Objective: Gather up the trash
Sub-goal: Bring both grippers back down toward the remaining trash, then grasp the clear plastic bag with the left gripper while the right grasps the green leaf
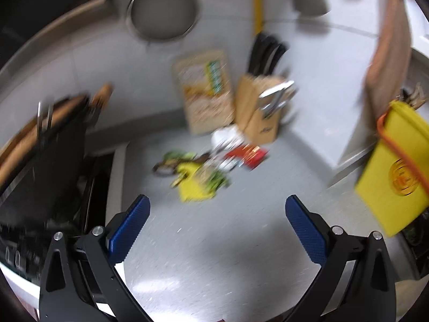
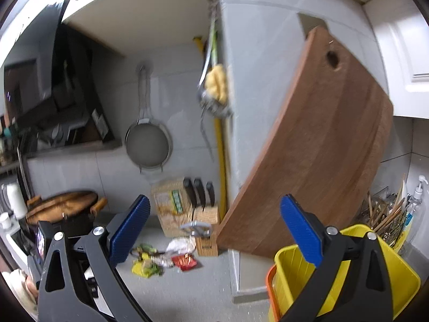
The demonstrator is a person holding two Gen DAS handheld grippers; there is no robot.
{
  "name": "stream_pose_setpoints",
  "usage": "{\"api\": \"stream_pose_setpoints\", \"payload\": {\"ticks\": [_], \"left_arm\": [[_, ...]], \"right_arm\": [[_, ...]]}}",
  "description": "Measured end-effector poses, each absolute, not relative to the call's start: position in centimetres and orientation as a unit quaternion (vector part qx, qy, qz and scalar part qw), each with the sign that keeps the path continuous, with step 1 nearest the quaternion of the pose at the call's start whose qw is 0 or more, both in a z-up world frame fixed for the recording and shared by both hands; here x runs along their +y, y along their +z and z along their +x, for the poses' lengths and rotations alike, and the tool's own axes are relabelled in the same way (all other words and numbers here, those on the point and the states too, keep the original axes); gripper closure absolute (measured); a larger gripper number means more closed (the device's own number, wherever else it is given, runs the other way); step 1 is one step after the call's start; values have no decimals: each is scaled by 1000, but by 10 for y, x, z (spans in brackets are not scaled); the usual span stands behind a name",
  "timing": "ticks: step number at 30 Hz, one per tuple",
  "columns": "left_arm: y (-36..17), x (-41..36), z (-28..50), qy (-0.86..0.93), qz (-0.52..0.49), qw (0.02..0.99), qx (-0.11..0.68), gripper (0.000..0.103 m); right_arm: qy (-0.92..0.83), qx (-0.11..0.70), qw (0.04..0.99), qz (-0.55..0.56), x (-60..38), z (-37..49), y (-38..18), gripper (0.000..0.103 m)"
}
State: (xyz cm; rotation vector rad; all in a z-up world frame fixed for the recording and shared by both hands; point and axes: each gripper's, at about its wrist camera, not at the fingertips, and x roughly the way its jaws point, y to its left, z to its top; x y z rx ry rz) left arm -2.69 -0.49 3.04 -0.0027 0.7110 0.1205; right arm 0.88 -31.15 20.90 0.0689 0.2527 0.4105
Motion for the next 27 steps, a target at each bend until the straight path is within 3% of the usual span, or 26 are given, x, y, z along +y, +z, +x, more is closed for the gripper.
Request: {"api": "stream_pose_setpoints", "payload": {"ticks": [7,12,19,22,24,27], "left_arm": [[-18,32,9,67,-9,920,386,4],[-41,49,56,57,-43,911,407,21],[-52,47,122,27,-41,907,419,21],[-70,55,151,31,-52,885,462,50],[-80,60,161,26,-62,875,480,62],[-82,59,161,18,-50,873,484,70]], "right_arm": [[234,196,952,-20,-268,13,173,8],[241,223,944,-42,-250,11,161,8],[227,244,941,-52,-240,7,153,8],[215,253,942,-51,-242,5,151,8],[214,256,942,-40,-244,4,151,8],[209,256,943,-31,-248,2,152,8]]}}
